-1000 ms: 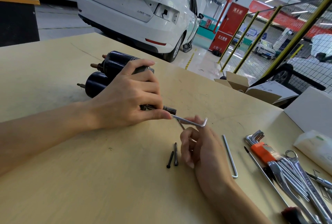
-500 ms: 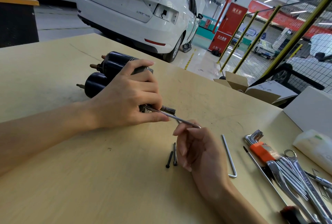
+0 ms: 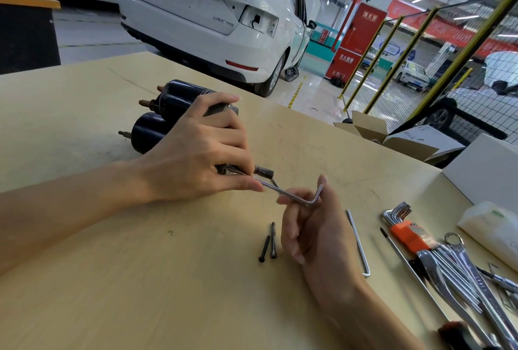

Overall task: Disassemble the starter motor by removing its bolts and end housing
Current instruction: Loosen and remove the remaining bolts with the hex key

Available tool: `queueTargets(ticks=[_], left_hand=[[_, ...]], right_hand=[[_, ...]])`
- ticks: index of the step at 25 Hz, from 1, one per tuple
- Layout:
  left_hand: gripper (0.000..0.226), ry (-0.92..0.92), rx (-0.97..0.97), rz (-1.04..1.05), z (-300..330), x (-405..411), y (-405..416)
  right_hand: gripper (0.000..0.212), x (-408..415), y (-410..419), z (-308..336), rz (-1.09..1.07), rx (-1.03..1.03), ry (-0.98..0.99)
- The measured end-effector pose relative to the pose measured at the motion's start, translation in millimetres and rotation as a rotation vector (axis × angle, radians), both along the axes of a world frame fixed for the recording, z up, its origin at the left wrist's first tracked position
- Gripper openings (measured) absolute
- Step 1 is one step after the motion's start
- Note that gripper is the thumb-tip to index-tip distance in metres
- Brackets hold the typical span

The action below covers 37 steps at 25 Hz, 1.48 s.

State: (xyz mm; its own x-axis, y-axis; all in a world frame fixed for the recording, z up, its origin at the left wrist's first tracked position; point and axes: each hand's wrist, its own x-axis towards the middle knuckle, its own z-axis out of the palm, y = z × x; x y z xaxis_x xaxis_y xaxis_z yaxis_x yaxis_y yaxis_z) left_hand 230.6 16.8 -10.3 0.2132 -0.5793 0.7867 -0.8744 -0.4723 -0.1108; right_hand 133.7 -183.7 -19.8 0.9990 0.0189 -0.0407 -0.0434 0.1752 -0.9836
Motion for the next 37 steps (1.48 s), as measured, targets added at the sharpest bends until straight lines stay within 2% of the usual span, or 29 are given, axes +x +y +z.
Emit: queueTargets(ticks=[2, 5, 6, 8, 10, 13, 17, 19, 23, 28, 31, 34, 35, 37], left_hand=[[0.024, -0.008, 0.031, 0.011, 1, -1, 0], [0.027, -0.057, 0.126, 0.004, 6, 2, 5], [0.033, -0.088, 0.177, 0.010, 8, 5, 10], [0.059, -0.117, 0.248, 0.063, 17, 12, 22], [0.080, -0.060, 0.254, 0.121, 28, 16, 34], [0.090, 0.099, 0.270, 0.153, 36, 17, 47], [0.082, 0.456, 0.166, 0.036, 42, 17, 60], [0.074, 0.519, 0.138, -0.011, 42, 20, 64], [0.068, 0.542, 0.104, -0.036, 41, 19, 63], [0.067, 0.542, 0.071, -0.048, 39, 22, 62], [0.066, 0.554, 0.058, -0.045, 38, 23, 63], [0.069, 0.563, 0.053, -0.040, 38, 23, 59], [0.072, 0.573, 0.053, -0.043, 38, 23, 59], [0.074, 0.604, 0.056, -0.060, 39, 23, 61]], right_hand=[[0.052, 1, 0, 2, 0.135, 0.016, 0.035], [0.032, -2, 1, 2, 0.242, -0.080, -0.008], [0.030, -2, 2, 2, 0.237, -0.101, -0.017], [0.033, -4, 4, 2, 0.208, -0.107, -0.033], [0.038, -4, 5, 2, 0.178, -0.102, -0.058], [0.043, -5, 6, 2, 0.130, -0.100, -0.081], [0.040, -2, 2, 0, 0.046, -0.121, -0.098], [0.042, -2, 0, -1, 0.025, -0.160, -0.103], [0.034, -1, 1, 0, 0.011, -0.160, -0.130], [0.027, -4, 1, 4, 0.121, -0.157, -0.159], [0.041, -5, 5, 6, 0.080, -0.216, -0.168], [0.048, -7, 6, 9, 0.037, -0.183, -0.214], [0.049, -8, 7, 8, 0.040, -0.216, -0.221], [0.059, -11, 10, 6, 0.059, -0.415, -0.226]])
